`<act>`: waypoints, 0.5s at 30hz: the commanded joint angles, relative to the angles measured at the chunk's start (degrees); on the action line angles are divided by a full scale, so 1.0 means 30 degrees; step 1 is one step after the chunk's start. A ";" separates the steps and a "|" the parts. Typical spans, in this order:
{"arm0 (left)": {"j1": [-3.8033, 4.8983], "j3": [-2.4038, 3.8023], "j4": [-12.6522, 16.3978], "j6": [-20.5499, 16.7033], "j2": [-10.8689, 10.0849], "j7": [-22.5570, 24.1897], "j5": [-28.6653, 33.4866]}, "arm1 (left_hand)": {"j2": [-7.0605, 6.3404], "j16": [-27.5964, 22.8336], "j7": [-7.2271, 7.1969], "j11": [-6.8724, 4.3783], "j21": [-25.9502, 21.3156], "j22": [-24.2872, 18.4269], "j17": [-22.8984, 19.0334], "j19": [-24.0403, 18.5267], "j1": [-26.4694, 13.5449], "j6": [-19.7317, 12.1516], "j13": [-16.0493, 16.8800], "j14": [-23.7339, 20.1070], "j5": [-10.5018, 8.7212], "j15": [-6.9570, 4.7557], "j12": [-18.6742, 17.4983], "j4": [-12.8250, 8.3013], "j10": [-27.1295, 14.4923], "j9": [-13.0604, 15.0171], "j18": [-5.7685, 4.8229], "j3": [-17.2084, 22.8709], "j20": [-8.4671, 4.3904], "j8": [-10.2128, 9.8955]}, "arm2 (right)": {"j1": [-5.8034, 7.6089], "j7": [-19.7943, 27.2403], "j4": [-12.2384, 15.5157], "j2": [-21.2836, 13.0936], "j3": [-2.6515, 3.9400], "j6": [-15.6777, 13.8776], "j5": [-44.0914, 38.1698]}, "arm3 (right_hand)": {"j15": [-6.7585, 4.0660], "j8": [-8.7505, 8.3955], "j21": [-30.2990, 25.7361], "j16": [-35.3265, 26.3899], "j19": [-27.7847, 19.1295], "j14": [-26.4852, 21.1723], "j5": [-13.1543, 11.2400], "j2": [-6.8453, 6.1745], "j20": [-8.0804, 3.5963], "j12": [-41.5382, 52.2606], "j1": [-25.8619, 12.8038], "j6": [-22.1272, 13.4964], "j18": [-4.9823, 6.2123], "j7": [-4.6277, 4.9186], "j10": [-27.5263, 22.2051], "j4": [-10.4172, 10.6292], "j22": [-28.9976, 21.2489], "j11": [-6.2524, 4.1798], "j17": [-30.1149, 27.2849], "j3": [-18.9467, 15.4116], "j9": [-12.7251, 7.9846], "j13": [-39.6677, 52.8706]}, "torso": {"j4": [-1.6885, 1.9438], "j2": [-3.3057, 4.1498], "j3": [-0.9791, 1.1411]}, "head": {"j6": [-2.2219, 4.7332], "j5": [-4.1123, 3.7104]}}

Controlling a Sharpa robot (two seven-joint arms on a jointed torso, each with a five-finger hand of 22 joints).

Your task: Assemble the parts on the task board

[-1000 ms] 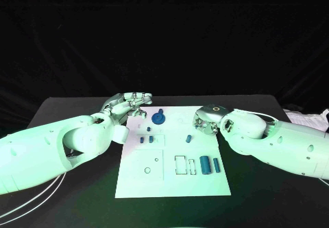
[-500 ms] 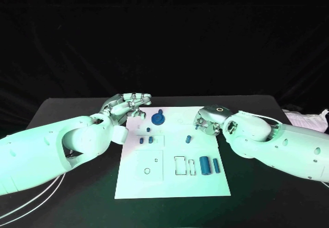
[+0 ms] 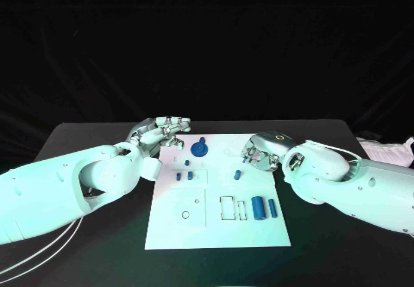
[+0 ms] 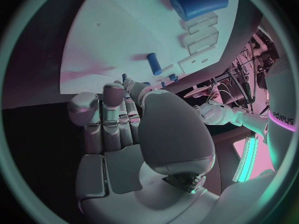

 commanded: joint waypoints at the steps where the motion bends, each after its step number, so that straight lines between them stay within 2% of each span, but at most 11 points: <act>1: -0.0003 0.0012 0.0006 0.0322 0.0048 0.0008 -0.0070 | 0.0118 -0.0054 -0.0047 0.0007 -0.0075 -0.0020 -0.0032 -0.0103 0.0028 -0.0109 0.0033 -0.0172 0.0071 0.0003 0.0113 -0.0049 -0.0128 0.0028 0.0211 -0.0034 0.0006 0.0074 | 0.0005 -0.0147 0.0720 -0.0057 0.0054 -0.0384 0.0361 | -0.0026 0.0086 0.0086 0.0049 0.0101 0.0316 0.0010 -0.0056 0.0091 -0.0131 -0.0231 0.0154 -0.0146 0.0021 0.0119 0.0100 0.0026 0.0022 0.0006 -0.0038 -0.0003 -0.0030 | 0.0010 0.0005 -0.0009 | -0.0014 0.0043; 4: -0.0006 0.0012 -0.0031 0.0446 0.0070 -0.0012 -0.0070 | 0.0107 -0.0049 -0.0042 0.0011 -0.0112 -0.0043 -0.0033 -0.0111 0.0022 -0.0131 0.0037 -0.0175 0.0069 0.0005 0.0124 -0.0052 -0.0150 0.0032 0.0217 -0.0046 0.0007 0.0084 | 0.0005 -0.0094 0.1356 -0.0027 0.0125 -0.0450 0.0435 | -0.0031 0.0080 0.0138 0.0131 0.0140 0.0323 0.0014 -0.0074 0.0094 -0.0152 -0.0266 0.0154 -0.0163 0.0033 0.0117 0.0106 0.0119 0.0034 0.0078 -0.0058 0.0002 -0.0032 | 0.0023 -0.0006 0.0004 | -0.0043 0.0202; 8: -0.0012 0.0012 -0.0091 0.0517 0.0110 -0.0037 -0.0070 | 0.0102 -0.0012 -0.0042 0.0011 -0.0042 0.0002 0.0017 -0.0083 0.0028 -0.0141 0.0039 -0.0153 0.0069 0.0005 0.0130 -0.0060 -0.0160 0.0034 0.0204 -0.0049 0.0008 0.0088 | 0.0004 0.0060 0.1809 0.0378 0.0175 -0.0455 0.0547 | -0.0034 0.0063 0.0249 0.0279 0.0227 0.0346 0.0020 -0.0096 0.0105 -0.0189 -0.0335 0.0146 -0.0199 0.0061 0.0115 0.0123 0.0311 0.0060 0.0202 -0.0100 0.0010 -0.0035 | -0.0008 -0.0014 -0.0031 | -0.0076 0.0594; 12: -0.0014 0.0012 -0.0066 0.0621 0.0157 -0.0113 -0.0070 | 0.0090 -0.0036 -0.0033 0.0019 -0.0125 -0.0051 -0.0029 -0.0107 0.0013 -0.0167 0.0044 -0.0176 0.0066 0.0008 0.0142 -0.0058 -0.0185 0.0038 0.0217 -0.0066 0.0010 0.0100 | -0.0004 0.0364 0.1921 0.0981 0.0191 -0.0423 0.0689 | -0.0036 0.0055 0.0235 0.0270 0.0218 0.0345 0.0025 -0.0088 0.0109 -0.0201 -0.0345 0.0139 -0.0193 0.0075 0.0113 0.0125 0.0279 0.0072 0.0191 -0.0103 0.0011 -0.0035 | 0.0059 -0.0005 -0.0059 | -0.0094 0.0740; 15: -0.0014 0.0012 -0.0024 0.0665 0.0178 -0.0152 -0.0070 | 0.0079 -0.0050 -0.0025 0.0028 -0.0173 -0.0081 -0.0058 -0.0120 -0.0009 -0.0188 0.0049 -0.0193 0.0063 0.0014 0.0157 -0.0050 -0.0204 0.0042 0.0224 -0.0087 0.0014 0.0111 | -0.0033 0.0575 0.1965 0.1428 0.0193 -0.0332 0.0752 | -0.0034 0.0044 0.0229 0.0264 0.0215 0.0344 0.0030 -0.0076 0.0113 -0.0218 -0.0345 0.0126 -0.0190 0.0091 0.0105 0.0119 0.0261 0.0083 0.0182 -0.0101 0.0011 -0.0037 | 0.0062 0.0000 -0.0072 | -0.0104 0.0827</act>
